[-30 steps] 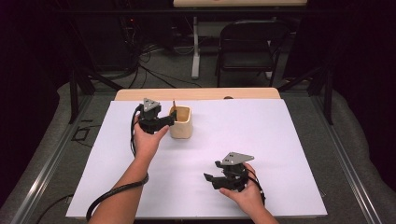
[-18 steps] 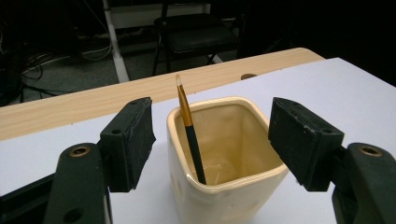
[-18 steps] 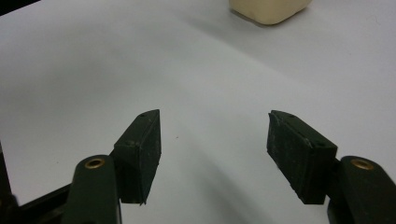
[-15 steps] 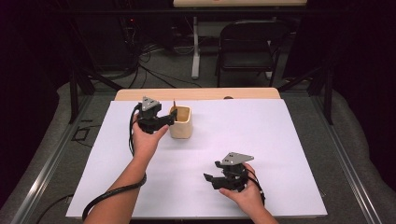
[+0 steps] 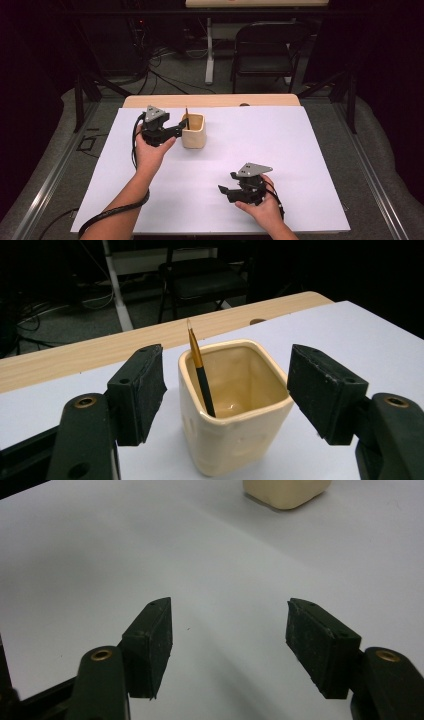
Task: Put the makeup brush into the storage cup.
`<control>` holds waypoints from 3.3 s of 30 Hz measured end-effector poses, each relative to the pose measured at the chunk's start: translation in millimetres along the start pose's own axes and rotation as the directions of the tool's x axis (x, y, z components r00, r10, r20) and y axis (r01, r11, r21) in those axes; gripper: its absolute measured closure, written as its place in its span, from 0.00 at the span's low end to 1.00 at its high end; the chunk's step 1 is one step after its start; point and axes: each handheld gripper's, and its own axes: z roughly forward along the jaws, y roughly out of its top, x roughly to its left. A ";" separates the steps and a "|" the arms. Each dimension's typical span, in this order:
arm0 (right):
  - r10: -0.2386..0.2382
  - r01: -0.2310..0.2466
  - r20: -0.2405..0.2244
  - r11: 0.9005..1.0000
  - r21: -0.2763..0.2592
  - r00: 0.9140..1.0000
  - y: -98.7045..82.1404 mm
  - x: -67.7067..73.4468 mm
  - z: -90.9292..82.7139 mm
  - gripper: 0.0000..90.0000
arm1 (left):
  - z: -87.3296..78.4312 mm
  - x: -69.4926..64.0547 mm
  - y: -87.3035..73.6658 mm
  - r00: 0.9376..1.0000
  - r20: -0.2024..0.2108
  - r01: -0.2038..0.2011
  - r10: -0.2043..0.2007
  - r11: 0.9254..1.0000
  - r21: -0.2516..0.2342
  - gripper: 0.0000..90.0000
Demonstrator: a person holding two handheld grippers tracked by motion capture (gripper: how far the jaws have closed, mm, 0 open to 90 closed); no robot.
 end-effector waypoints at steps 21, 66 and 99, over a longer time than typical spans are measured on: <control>-0.004 0.004 0.002 1.000 -0.008 1.000 0.9 1.3 -0.8 0.39 | -40.9 3.3 -8.3 1.000 0.027 -0.012 0.012 1.000 0.000 0.35; -0.008 0.009 0.002 1.000 -0.009 1.000 1.3 2.9 -1.0 0.39 | -76.0 -13.3 -79.1 0.997 0.073 -0.015 0.016 1.000 -0.010 0.35; -0.008 0.008 0.006 1.000 -0.013 1.000 0.9 2.5 -1.5 0.39 | -79.8 -26.9 -141.6 0.992 0.126 -0.025 0.021 0.999 0.036 0.36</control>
